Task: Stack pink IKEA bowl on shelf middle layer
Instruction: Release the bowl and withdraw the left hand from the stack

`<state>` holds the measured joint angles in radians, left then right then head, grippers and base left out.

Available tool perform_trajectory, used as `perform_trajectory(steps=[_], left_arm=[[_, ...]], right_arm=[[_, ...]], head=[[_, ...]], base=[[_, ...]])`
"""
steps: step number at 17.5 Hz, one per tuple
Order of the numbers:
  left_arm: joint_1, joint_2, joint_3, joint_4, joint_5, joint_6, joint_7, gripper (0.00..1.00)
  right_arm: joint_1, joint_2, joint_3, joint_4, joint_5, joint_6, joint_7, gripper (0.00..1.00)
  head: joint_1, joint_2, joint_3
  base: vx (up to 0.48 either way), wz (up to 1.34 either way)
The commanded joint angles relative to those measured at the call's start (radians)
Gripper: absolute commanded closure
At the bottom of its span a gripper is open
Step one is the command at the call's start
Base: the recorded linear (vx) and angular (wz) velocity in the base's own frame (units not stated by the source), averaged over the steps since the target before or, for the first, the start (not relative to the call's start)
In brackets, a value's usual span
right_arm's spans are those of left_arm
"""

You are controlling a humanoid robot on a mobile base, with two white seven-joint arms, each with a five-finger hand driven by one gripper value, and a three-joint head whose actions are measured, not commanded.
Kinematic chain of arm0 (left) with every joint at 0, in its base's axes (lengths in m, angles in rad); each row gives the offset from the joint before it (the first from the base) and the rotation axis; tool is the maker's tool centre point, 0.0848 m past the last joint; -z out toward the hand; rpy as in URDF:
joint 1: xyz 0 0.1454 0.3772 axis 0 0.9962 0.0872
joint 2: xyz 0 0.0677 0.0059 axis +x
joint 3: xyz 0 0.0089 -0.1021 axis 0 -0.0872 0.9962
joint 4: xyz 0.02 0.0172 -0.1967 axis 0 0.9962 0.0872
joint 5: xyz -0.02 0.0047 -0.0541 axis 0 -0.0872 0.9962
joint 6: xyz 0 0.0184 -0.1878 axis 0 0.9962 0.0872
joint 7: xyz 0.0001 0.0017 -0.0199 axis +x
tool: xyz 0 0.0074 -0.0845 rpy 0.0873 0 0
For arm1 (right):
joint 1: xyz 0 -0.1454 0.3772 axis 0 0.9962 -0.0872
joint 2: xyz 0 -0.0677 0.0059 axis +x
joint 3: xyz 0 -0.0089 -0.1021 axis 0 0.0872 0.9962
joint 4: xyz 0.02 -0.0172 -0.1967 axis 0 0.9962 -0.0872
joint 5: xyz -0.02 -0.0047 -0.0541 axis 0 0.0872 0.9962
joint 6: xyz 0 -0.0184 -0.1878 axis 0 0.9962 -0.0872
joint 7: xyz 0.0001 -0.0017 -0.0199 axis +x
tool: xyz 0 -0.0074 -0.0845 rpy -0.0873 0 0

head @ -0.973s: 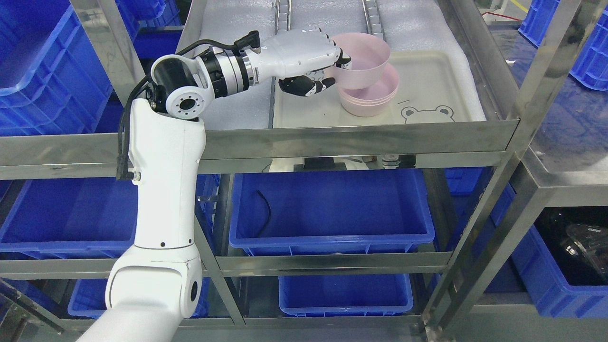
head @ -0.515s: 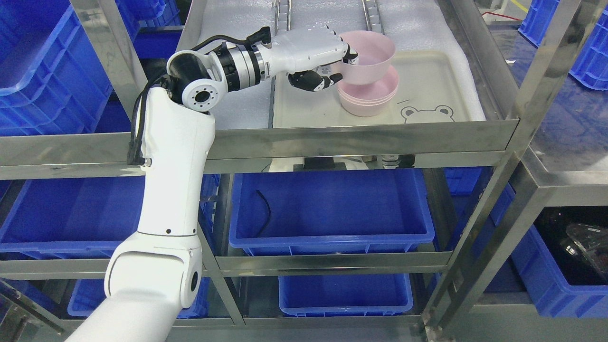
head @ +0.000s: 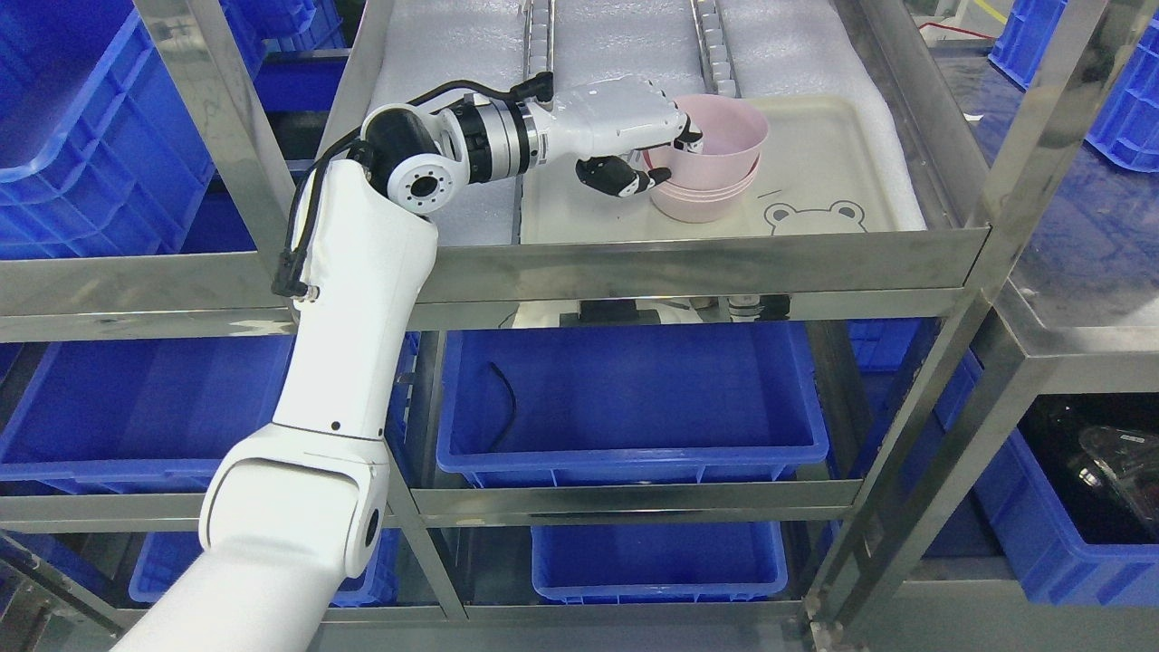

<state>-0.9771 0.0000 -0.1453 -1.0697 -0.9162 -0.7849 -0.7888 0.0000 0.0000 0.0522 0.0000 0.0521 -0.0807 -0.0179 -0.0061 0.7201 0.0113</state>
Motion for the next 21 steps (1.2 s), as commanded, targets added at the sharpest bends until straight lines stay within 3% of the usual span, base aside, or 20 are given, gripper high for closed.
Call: perform_trajectory(steps=[1, 3, 6, 10, 17, 21], left_arm=[[-0.005, 0.017, -0.053, 0.080, -0.004, -0.001, -0.001, 0.96], [-0.003, 0.017, -0.053, 0.080, -0.004, -0.001, -0.001, 0.90], [-0.003, 0.017, -0.039, 0.080, 0.000, -0.001, -0.001, 0.51], [-0.008, 0.017, 0.022, 0.068, 0.025, -0.001, 0.002, 0.26], [-0.093, 0.017, 0.115, 0.018, 0.282, -0.001, 0.008, 0.22], [-0.084, 0.017, 0.067, -0.084, 0.344, -0.001, 0.056, 0.22]], right_arm=[[0.005, -0.017, 0.000, -0.017, 0.000, -0.001, -0.001, 0.00], [0.005, -0.017, 0.000, -0.017, 0.000, -0.001, -0.001, 0.00], [0.005, -0.017, 0.000, -0.017, 0.000, -0.001, -0.001, 0.00], [0.003, -0.017, 0.000, -0.017, 0.000, -0.001, -0.001, 0.00], [0.005, -0.017, 0.000, -0.017, 0.000, -0.001, -0.001, 0.00], [0.005, -0.017, 0.000, -0.017, 0.000, -0.001, -0.001, 0.00]], head=[[0.0000, 0.000, 0.000], [0.0000, 0.000, 0.000], [0.0000, 0.000, 0.000], [0.0000, 0.000, 0.000], [0.0000, 0.000, 0.000], [0.0000, 0.000, 0.000]], base=[[0.000, 0.00], [0.000, 0.00], [0.000, 0.00], [0.000, 0.00], [0.000, 0.00], [0.000, 0.00]])
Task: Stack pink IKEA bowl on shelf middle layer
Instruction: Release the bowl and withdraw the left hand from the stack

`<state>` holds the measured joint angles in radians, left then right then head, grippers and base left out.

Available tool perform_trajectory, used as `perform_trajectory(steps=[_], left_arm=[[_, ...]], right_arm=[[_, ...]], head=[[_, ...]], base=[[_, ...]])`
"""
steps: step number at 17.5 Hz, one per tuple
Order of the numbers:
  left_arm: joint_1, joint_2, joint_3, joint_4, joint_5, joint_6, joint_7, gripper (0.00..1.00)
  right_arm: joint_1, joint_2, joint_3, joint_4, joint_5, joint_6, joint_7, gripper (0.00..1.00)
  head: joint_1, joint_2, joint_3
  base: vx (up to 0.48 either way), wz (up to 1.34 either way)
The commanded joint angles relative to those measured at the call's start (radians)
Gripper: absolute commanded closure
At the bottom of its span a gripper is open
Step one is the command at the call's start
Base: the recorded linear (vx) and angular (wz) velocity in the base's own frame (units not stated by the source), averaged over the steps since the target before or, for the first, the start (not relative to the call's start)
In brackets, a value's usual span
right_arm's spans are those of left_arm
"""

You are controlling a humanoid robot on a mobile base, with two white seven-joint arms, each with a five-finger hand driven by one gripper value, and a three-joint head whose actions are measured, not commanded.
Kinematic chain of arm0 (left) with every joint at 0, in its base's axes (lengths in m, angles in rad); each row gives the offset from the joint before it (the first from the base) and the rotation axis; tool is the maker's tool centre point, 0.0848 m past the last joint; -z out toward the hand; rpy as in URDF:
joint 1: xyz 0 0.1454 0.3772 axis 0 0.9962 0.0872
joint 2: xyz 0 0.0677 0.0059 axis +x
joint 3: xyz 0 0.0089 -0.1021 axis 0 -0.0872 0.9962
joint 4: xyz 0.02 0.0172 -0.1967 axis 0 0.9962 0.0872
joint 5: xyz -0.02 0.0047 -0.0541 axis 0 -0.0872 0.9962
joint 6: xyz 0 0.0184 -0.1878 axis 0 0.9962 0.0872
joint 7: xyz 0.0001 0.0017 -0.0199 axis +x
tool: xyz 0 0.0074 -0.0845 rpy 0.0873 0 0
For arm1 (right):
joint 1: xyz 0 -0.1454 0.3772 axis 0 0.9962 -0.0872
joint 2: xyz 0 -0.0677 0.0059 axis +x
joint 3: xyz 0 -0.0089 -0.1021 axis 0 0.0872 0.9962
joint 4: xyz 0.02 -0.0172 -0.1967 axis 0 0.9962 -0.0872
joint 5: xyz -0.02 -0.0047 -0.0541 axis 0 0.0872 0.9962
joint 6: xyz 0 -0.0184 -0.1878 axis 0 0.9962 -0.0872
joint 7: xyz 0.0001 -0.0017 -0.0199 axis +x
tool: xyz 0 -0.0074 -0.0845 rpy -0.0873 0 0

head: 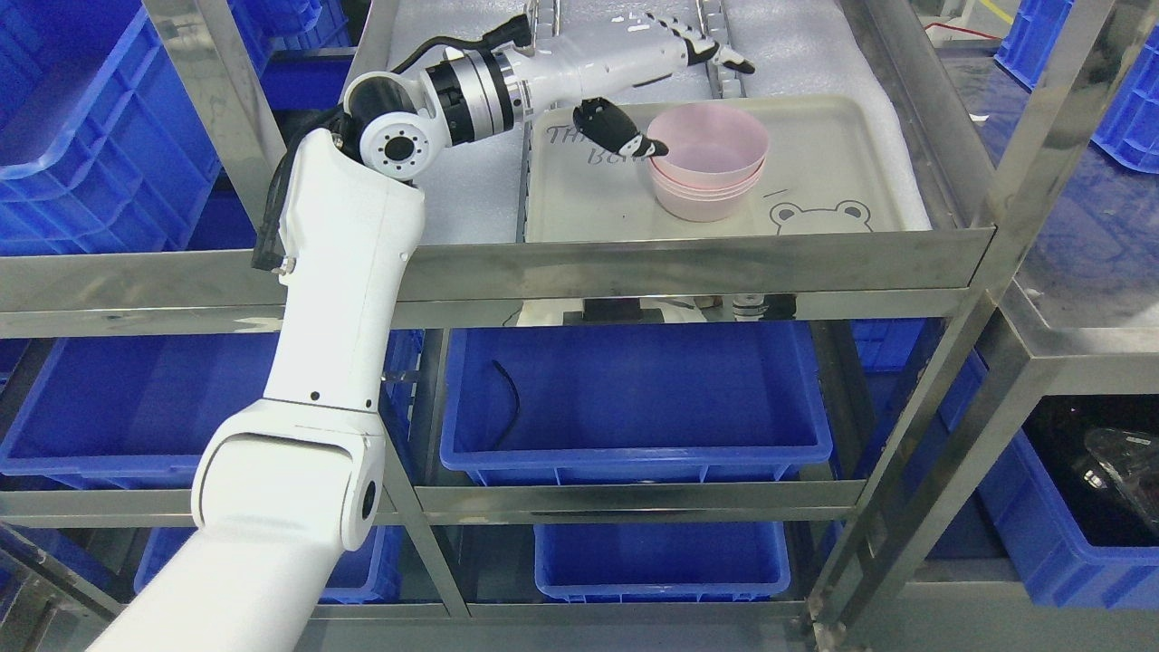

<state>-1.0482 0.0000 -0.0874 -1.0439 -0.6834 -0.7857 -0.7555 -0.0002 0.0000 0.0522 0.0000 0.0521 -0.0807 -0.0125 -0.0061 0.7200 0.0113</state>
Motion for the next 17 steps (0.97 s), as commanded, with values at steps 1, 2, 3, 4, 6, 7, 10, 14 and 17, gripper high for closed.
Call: perform_trajectory(steps=[1, 2, 3, 4, 6, 7, 10, 14, 17], left_arm=[[-0.003, 0.017, -0.012, -0.132, 0.113, 0.000, 0.030, 0.22], [0.028, 0.017, -0.055, -0.165, 0.113, 0.000, 0.059, 0.22], [0.063, 0.017, -0.093, -0.192, 0.111, 0.000, 0.080, 0.22], [0.107, 0.017, -0.135, -0.223, 0.111, 0.000, 0.093, 0.23], [0.196, 0.017, -0.214, -0.280, 0.111, 0.000, 0.111, 0.23], [0.230, 0.017, -0.241, -0.298, 0.111, 0.000, 0.128, 0.23], [0.261, 0.017, -0.247, -0.320, 0.113, 0.000, 0.156, 0.21], [0.301, 0.017, -0.249, -0.350, 0.117, 0.000, 0.182, 0.17], [0.359, 0.017, -0.252, -0.386, 0.122, 0.000, 0.246, 0.15]], right_arm=[[0.005, -0.017, 0.000, -0.017, 0.000, -0.001, -0.006, 0.00], [0.005, -0.017, 0.000, -0.017, 0.000, -0.001, -0.006, 0.00], [0.005, -0.017, 0.000, -0.017, 0.000, -0.001, -0.006, 0.00], [0.005, -0.017, 0.000, -0.017, 0.000, -0.001, -0.006, 0.00], [0.005, -0.017, 0.000, -0.017, 0.000, -0.001, -0.006, 0.00], [0.005, -0.017, 0.000, -0.017, 0.000, -0.001, -0.006, 0.00], [0.005, -0.017, 0.000, -0.017, 0.000, -0.001, -0.006, 0.00], [0.005, -0.017, 0.000, -0.017, 0.000, -0.001, -0.006, 0.00], [0.005, -0.017, 0.000, -0.017, 0.000, -0.001, -0.006, 0.00]], head=[[0.0000, 0.000, 0.000], [0.0000, 0.000, 0.000], [0.0000, 0.000, 0.000], [0.0000, 0.000, 0.000], [0.0000, 0.000, 0.000], [0.0000, 0.000, 0.000], [0.0000, 0.000, 0.000], [0.0000, 0.000, 0.000], [0.0000, 0.000, 0.000]], base=[[0.000, 0.00], [0.004, 0.02], [-0.006, 0.03], [-0.006, 0.03], [-0.009, 0.01], [0.000, 0.00], [0.000, 0.01], [0.000, 0.00], [0.000, 0.00]])
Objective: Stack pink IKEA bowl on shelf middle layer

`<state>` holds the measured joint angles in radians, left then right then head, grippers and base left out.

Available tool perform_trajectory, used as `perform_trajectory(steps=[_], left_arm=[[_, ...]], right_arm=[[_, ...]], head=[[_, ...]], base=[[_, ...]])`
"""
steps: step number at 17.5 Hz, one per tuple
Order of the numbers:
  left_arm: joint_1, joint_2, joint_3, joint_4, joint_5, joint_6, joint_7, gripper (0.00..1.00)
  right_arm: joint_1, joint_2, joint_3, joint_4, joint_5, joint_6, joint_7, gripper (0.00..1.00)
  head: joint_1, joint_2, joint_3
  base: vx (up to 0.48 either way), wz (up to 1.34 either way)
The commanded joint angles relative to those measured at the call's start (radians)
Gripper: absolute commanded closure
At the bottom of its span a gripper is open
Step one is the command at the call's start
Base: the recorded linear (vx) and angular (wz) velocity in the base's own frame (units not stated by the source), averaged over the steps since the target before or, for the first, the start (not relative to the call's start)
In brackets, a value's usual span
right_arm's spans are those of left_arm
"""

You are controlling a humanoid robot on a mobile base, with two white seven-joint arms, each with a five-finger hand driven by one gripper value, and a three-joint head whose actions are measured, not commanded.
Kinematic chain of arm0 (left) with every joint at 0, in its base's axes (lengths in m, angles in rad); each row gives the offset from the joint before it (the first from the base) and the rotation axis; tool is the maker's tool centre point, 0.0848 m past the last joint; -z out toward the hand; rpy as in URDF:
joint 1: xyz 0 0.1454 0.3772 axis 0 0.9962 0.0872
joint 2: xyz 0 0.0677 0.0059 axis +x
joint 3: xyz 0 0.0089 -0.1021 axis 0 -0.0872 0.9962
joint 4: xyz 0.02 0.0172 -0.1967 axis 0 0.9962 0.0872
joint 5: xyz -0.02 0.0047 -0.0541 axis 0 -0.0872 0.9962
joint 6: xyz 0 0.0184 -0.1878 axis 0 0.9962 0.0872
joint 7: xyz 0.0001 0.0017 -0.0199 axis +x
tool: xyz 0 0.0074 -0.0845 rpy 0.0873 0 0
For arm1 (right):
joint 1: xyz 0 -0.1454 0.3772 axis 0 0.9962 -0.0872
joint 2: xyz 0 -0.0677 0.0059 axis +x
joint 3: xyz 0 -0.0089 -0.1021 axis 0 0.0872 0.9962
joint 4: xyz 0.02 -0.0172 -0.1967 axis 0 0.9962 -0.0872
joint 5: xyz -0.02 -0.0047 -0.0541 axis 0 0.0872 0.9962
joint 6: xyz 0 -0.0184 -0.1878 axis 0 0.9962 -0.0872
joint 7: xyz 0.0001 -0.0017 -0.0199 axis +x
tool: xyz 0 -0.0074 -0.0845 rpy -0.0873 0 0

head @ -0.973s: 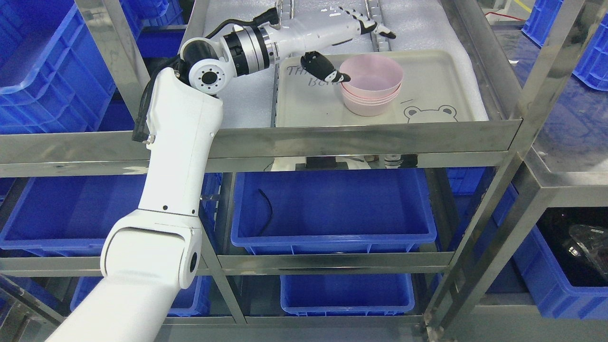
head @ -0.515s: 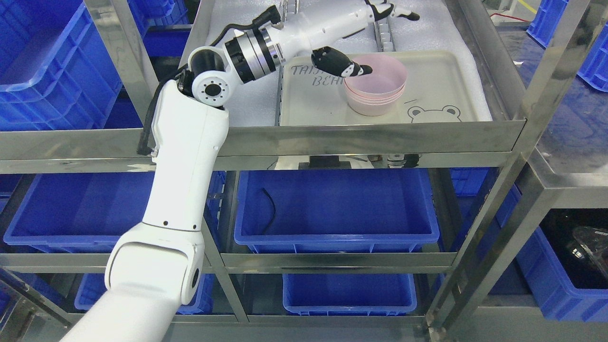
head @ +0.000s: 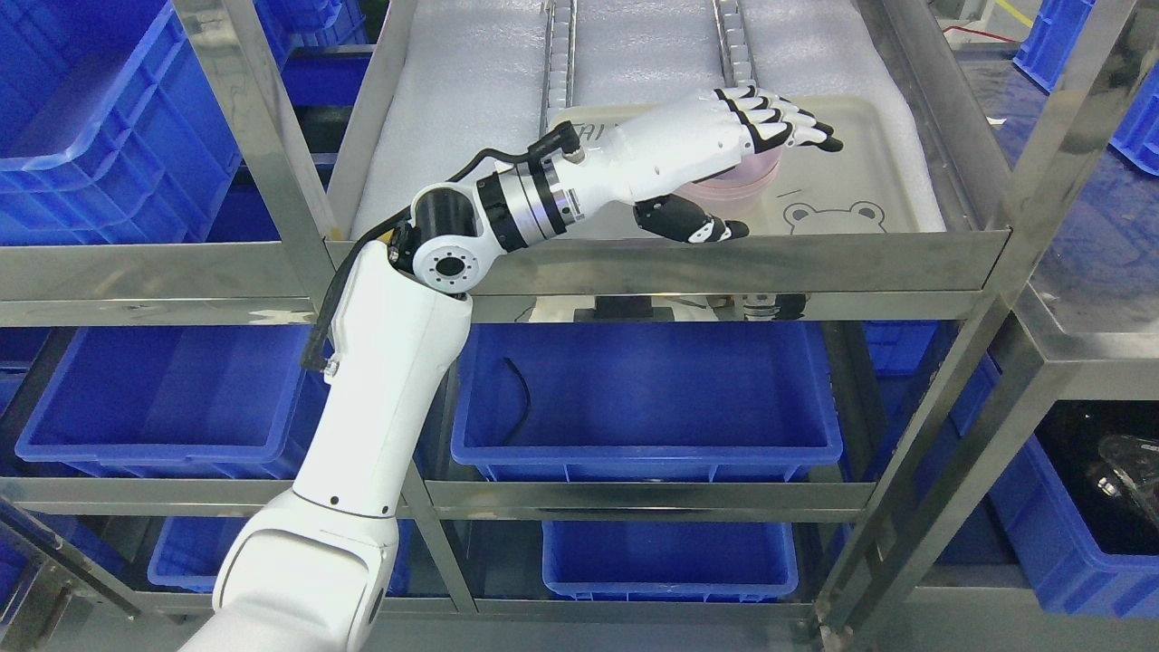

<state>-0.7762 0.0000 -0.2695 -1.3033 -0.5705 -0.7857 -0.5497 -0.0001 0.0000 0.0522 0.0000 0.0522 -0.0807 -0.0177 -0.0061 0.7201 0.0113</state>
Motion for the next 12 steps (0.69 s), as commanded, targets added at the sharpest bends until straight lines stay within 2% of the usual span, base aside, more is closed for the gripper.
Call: perform_trajectory(steps=[1, 6, 12], left_arm=[[0.116, 0.017, -0.074, -0.137, 0.009, 0.000, 0.042, 0.15], [0.290, 0.017, -0.083, -0.191, 0.009, 0.000, 0.042, 0.15], [0.346, 0.017, -0.117, -0.241, 0.009, 0.000, 0.040, 0.15]], right_arm=[[0.005, -0.017, 0.000, -0.017, 0.000, -0.001, -0.001, 0.00], [0.003, -0.017, 0.000, -0.017, 0.000, -0.001, -0.001, 0.00], [0.005, -0.017, 0.000, -0.017, 0.000, -0.001, -0.001, 0.00]], head=[[0.0000, 0.000, 0.000], [0.0000, 0.000, 0.000], [0.0000, 0.000, 0.000]], base=[[0.000, 0.00], [0.000, 0.00], [0.000, 0.00]])
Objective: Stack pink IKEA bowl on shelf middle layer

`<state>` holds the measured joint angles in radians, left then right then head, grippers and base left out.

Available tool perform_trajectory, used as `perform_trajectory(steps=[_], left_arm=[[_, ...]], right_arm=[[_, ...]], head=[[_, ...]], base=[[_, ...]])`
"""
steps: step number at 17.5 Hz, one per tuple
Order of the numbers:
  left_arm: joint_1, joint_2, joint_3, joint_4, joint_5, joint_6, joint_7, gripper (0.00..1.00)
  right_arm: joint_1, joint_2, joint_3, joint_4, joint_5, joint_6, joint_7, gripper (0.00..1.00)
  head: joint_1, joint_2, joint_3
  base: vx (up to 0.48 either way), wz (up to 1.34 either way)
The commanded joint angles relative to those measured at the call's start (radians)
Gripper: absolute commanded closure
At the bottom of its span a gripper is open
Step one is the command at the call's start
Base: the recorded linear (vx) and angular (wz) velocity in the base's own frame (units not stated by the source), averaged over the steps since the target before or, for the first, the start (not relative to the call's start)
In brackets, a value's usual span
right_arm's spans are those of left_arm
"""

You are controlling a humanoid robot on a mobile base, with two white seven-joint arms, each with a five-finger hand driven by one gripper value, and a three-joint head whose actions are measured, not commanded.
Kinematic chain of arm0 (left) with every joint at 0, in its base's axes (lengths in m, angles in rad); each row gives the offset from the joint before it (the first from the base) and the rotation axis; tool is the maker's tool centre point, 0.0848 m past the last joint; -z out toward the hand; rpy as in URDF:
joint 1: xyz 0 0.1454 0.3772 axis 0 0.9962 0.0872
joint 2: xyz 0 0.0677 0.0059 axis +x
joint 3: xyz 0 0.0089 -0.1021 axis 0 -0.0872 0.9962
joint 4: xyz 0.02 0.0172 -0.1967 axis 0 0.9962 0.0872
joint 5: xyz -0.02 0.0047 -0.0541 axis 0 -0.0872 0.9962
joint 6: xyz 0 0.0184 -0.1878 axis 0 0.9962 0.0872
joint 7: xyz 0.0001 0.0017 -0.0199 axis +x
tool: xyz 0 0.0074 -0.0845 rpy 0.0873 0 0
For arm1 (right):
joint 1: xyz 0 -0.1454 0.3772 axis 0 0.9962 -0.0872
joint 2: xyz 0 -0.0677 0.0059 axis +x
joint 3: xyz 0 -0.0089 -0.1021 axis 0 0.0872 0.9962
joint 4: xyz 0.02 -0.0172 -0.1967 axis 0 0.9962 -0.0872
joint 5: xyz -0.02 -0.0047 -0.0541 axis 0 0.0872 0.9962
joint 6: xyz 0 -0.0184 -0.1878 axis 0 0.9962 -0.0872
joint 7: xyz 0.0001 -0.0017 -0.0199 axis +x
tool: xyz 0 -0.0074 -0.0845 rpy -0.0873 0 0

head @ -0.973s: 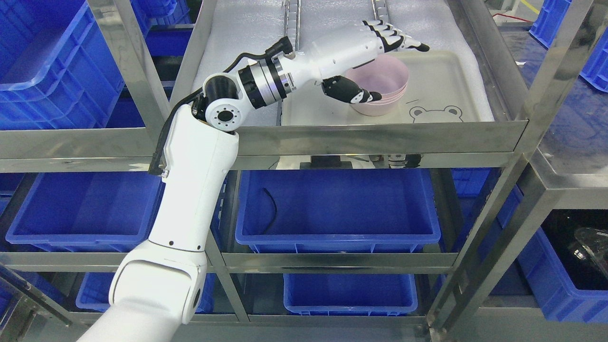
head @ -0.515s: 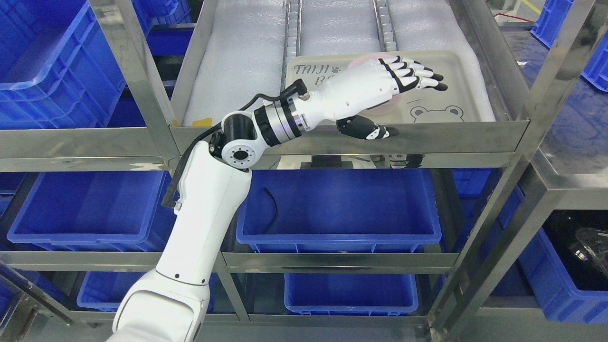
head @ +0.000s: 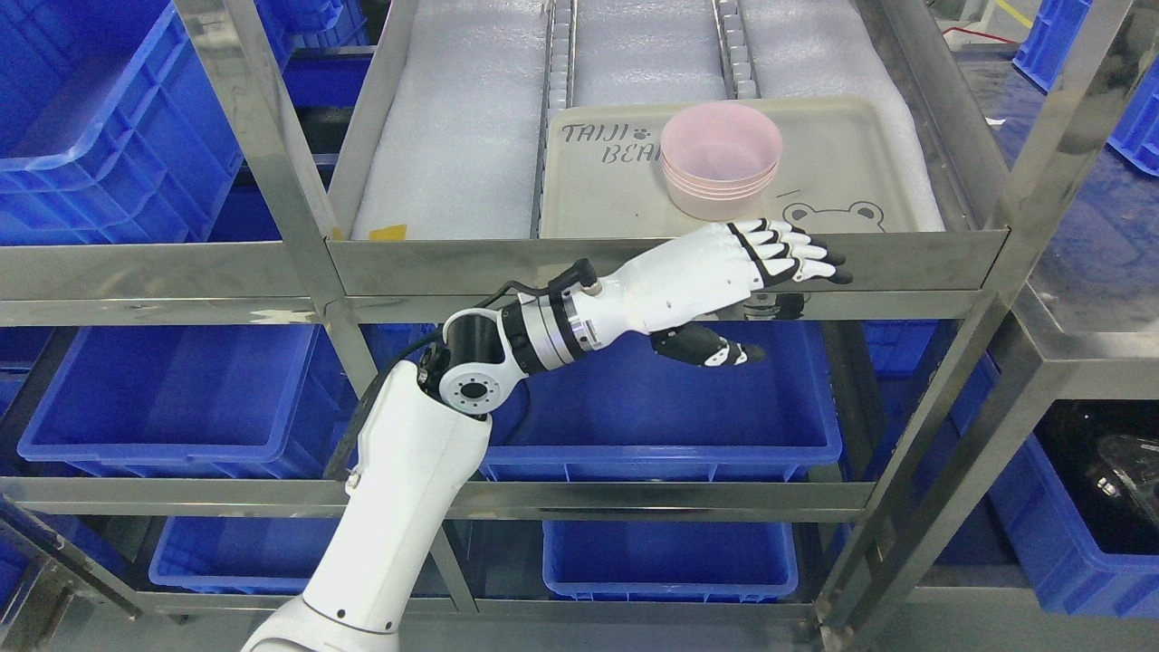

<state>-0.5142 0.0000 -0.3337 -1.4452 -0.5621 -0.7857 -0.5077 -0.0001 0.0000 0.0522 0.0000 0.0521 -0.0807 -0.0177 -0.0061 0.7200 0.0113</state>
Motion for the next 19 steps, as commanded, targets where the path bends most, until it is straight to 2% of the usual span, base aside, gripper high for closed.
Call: perform_trajectory(steps=[1, 10, 13, 19], left_arm=[[0.109, 0.017, -0.063, -0.099, 0.001, 0.000, -0.003, 0.15], [0.466, 0.017, -0.085, -0.095, 0.001, 0.000, -0.011, 0.14], [0.592, 0.017, -0.073, -0.080, 0.010, 0.000, -0.009, 0.10], [0.667, 0.017, 0.068, 0.006, 0.169, 0.000, 0.000, 0.08]], right_arm=[[0.005, -0.017, 0.000, -0.017, 0.000, -0.001, -0.001, 0.00], [0.005, -0.017, 0.000, -0.017, 0.000, -0.001, -0.001, 0.00], [0.003, -0.017, 0.000, -0.017, 0.000, -0.001, -0.001, 0.00], [0.003, -0.017, 0.000, -0.017, 0.000, -0.001, -0.001, 0.00]], head=[[0.0000, 0.000, 0.000], [0.0000, 0.000, 0.000], [0.0000, 0.000, 0.000], [0.0000, 0.000, 0.000]], base=[[0.000, 0.00], [-0.013, 0.02], [0.003, 0.06], [0.002, -0.01]])
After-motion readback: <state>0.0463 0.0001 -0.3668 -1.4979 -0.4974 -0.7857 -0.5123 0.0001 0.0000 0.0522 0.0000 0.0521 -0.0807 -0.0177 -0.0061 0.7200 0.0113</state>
